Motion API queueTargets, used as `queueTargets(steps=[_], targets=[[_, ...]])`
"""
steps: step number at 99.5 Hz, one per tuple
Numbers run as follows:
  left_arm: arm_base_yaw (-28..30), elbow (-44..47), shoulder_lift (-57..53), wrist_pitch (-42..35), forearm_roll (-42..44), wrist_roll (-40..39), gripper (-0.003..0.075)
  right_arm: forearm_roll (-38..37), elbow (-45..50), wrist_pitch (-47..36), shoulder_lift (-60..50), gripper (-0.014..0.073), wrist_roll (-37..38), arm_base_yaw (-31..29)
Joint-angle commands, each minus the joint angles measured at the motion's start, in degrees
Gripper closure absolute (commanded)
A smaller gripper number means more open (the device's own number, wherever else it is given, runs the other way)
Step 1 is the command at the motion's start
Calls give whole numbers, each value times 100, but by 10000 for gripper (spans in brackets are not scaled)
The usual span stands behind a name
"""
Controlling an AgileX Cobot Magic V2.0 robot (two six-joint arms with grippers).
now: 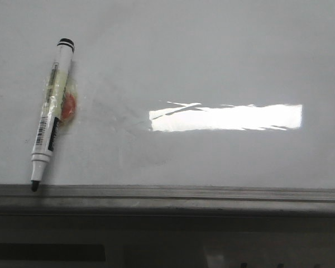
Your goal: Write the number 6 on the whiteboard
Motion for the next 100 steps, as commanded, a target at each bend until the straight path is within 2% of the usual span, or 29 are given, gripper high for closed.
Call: queueTargets(steps=[1,5,10,22,29,39,59,68,77,88,100], targets=[[-33,-252,332,-400,27,-8,727,20,-203,-344,137,657,-13,-4],[-33,-237,439,-503,27,-8,695,20,-201,-344,137,657,-13,-4],[-33,-225,558,-631,27,-8,612,20,-191,-373,137,657,-13,-4],[-33,-201,846,-998,31,-8,326,20,-191,-520,137,657,-13,-4],[-33,-147,1061,-1543,-134,-21,258,20,-191,-509,137,657,-13,-4],[-33,-117,1319,-2013,-268,-21,267,20,-191,-433,137,657,-13,-4],[-269,-117,1675,-2782,516,-21,294,20,-191,-277,137,657,-13,-4],[-768,-117,1767,-2916,834,-21,294,30,-191,-288,137,657,-13,-4],[-1556,-117,1824,-2864,834,-87,294,30,-191,-277,137,657,-13,-4],[-2518,-117,1941,-2798,570,-117,304,30,-191,-263,137,657,-13,-4],[-3310,-117,2184,-2732,51,-117,316,30,-191,-254,137,657,-13,-4]])
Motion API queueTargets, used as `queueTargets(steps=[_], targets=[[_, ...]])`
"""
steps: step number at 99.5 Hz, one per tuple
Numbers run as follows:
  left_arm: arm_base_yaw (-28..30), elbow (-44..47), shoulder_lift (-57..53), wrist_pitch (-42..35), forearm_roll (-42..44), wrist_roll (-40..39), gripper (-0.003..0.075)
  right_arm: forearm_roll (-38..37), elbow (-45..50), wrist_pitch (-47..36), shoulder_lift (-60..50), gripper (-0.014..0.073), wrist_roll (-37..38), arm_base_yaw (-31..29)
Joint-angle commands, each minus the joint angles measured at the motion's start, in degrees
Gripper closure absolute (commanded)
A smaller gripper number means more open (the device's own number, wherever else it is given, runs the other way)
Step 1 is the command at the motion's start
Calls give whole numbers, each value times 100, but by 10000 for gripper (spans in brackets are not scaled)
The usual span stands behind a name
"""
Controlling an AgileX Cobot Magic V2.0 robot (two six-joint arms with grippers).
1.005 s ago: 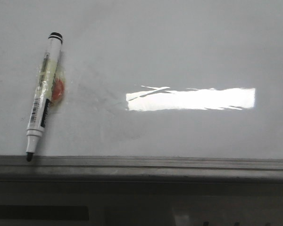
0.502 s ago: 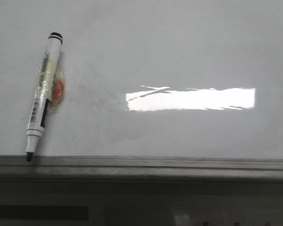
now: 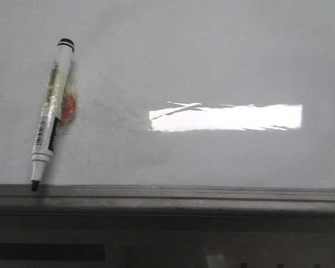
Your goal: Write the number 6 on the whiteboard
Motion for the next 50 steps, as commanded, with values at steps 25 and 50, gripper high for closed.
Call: queueTargets(steps=[25,50], targets=[[-1610,-164,1310,-587,-769,-81,316,17,-191,-397,104,657,-27,-4],[-1799,-164,1887,-875,-1030,-94,316,17,-191,-386,104,657,-27,-4]])
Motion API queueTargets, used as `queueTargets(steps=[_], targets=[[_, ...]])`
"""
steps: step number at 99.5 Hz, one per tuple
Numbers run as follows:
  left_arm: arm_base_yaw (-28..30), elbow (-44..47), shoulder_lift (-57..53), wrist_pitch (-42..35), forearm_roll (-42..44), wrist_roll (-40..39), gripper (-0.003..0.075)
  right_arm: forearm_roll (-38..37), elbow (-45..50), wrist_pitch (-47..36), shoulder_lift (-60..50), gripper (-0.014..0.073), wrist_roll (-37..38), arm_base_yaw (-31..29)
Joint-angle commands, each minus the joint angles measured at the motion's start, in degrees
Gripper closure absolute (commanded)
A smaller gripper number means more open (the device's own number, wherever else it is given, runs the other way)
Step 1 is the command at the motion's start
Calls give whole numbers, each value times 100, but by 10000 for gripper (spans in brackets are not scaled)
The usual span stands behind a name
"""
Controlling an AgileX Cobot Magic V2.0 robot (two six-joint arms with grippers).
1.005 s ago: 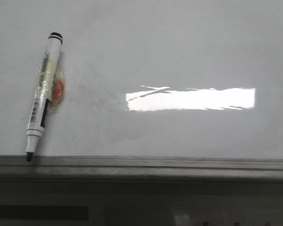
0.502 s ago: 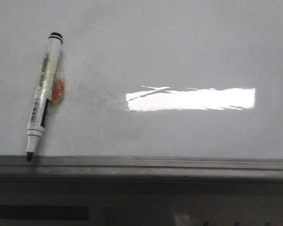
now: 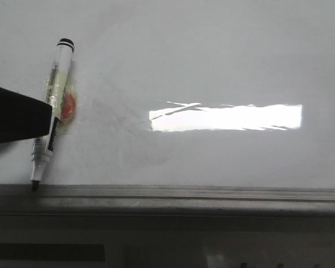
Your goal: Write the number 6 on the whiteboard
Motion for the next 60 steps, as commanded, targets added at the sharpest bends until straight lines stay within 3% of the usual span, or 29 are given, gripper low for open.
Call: queueTargets(steps=[1,39,60], targets=[[-118,-164,116,-517,-64,-73,316,13,-191,-398,104,657,-36,-4],[-147,-164,711,-628,-292,-63,338,13,-191,-398,104,657,-36,-4],[0,-164,968,-628,-469,-65,522,13,-191,-492,104,657,-36,17]])
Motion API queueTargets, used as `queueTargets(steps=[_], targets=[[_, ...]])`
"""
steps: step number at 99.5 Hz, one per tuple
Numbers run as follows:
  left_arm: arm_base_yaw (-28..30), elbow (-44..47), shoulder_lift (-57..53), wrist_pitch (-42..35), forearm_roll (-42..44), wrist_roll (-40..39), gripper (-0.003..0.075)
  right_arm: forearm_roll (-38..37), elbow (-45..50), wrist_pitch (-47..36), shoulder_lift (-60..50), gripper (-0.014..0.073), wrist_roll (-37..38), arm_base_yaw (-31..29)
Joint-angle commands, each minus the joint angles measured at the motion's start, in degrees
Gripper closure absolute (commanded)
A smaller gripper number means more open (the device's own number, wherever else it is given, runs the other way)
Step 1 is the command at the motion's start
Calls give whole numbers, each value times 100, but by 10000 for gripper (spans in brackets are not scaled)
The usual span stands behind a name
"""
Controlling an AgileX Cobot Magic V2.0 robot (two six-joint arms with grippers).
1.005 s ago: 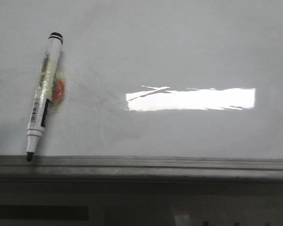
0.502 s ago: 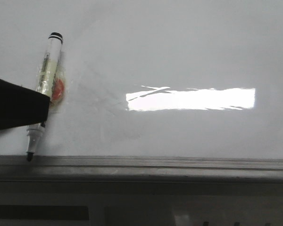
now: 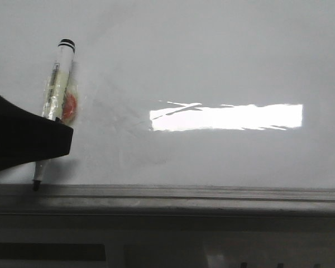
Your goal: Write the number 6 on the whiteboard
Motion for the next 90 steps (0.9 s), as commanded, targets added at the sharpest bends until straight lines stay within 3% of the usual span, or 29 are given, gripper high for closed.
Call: queueTargets(steps=[1,15,42,64,73,90], targets=[[81,-130,118,-172,-163,-65,540,13,-191,-532,104,657,-36,14],[106,-130,155,-172,-204,-65,739,13,-191,-527,104,657,-36,144],[2,-211,46,-186,29,-65,741,13,-499,-28,529,657,-275,1460],[-418,-471,-298,-186,1251,-65,741,13,-1041,95,1199,652,-718,2543],[-573,-588,-315,-186,2081,-65,741,13,-1340,95,1474,573,-815,3031],[-765,-729,-315,-360,2984,-65,741,13,-1837,3,2108,265,-815,4268]])
